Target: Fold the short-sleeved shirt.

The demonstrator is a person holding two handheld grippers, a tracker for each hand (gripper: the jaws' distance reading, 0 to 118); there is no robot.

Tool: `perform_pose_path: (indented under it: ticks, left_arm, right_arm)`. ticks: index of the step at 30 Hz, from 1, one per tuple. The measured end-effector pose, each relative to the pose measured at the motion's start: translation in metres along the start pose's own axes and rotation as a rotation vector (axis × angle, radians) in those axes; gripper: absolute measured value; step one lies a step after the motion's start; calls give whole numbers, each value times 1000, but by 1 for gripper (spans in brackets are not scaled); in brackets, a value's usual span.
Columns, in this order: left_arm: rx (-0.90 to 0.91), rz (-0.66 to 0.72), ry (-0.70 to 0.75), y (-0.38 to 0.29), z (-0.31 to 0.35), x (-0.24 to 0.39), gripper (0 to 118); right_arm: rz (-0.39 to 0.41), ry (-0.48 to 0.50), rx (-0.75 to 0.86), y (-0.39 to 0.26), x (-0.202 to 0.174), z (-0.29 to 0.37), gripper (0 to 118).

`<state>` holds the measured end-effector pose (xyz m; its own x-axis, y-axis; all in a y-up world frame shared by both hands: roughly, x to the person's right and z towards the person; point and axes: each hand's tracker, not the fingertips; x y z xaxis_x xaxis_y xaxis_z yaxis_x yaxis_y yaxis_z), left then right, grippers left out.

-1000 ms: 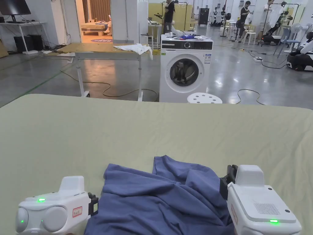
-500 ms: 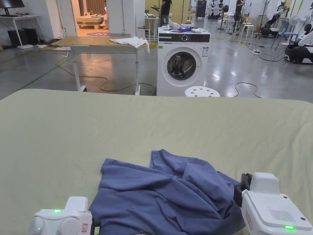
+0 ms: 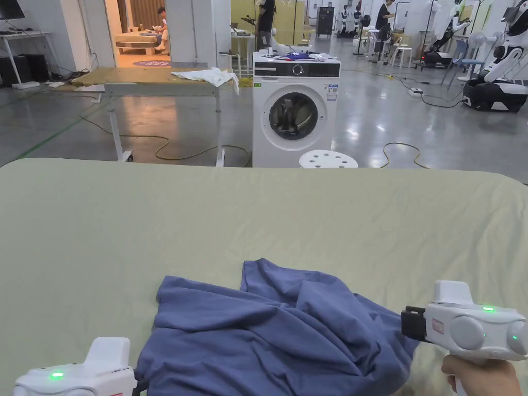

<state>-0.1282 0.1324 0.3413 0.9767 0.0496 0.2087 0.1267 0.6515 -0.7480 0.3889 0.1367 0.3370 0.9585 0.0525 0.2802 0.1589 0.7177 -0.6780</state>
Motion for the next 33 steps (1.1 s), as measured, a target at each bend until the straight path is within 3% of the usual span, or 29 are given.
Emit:
perform_pose_path:
  ticks: [4, 7, 8, 10, 11, 12, 21, 33]
  left_arm:
    - [22, 34, -12, 2, 2, -5, 0]
    - [18, 24, -11, 1, 1, -4, 0]
    - [18, 22, -12, 0, 2, -4, 0]
    - [26, 21, -12, -1, 2, -3, 0]
    - [33, 22, -11, -1, 3, -4, 0]
    - [40, 23, -12, -1, 4, -4, 0]
    - [203, 7, 11, 29, 36, -8, 0]
    - [449, -1, 53, 152, 111, -45, 0]
  right_arm:
    - [46, 25, -64, -5, -1, -30, 76]
    - [30, 89, -134, -12, -4, -47, 62]
    - [32, 71, -108, -14, -4, -45, 56]
    - [45, 81, -76, -14, -5, -38, 11]
    - [48, 99, -63, -14, -6, -34, 11]
    - [60, 111, -53, -14, -6, -32, 3]
    - [77, 73, 117, 9, 2, 22, 3]
    - [50, 34, 348, 103, 12, 115, 3]
